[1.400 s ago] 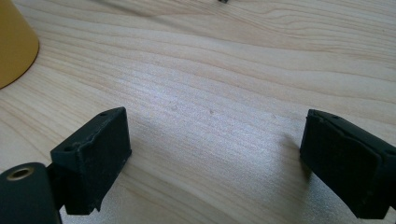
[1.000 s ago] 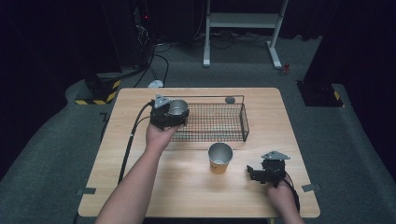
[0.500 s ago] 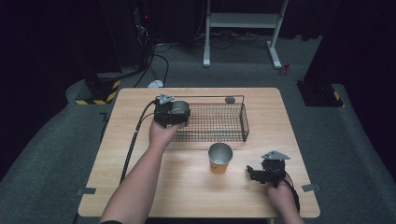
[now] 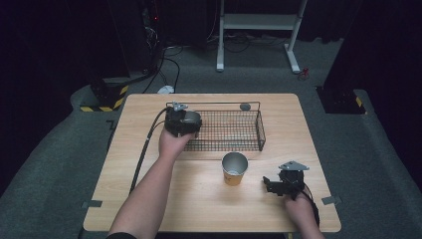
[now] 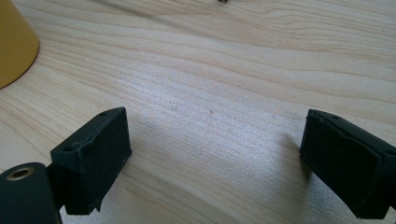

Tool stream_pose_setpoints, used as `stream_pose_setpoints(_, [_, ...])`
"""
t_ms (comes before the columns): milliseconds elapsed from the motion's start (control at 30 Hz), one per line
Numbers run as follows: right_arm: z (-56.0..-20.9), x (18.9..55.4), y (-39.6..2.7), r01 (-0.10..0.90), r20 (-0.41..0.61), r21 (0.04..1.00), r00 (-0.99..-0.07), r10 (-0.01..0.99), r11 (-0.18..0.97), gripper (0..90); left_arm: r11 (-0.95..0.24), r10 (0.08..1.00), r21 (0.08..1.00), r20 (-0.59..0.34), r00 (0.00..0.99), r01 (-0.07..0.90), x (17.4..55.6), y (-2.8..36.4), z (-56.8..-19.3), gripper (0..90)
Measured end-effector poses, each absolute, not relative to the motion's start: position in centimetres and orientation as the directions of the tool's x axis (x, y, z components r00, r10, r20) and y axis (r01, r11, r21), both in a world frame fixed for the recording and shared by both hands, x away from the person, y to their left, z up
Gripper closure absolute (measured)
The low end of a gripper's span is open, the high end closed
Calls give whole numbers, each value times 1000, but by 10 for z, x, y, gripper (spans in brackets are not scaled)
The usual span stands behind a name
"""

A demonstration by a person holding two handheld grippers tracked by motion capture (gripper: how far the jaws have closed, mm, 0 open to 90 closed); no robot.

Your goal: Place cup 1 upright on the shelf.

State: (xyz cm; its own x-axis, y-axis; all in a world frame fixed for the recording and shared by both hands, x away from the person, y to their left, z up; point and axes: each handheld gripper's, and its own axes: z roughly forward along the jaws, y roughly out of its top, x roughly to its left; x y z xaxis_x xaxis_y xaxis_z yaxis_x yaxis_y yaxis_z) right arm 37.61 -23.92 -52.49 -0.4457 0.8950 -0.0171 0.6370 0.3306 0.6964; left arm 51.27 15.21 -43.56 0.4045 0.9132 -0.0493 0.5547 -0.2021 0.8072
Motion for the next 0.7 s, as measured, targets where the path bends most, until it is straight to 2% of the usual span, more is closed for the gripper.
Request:
stream_pose_setpoints(400, [-525, 376, -239, 637, -17, 696, -446, 895, 331, 78, -245, 920, 746, -23, 391, 620, 522, 144, -440, 145])
stream_pose_setpoints(700, [-525, 376, -239, 639, -14, 696, -444, 896, 328, 78, -231, 929, 712, -42, 368, 663, 526, 142, -445, 145])
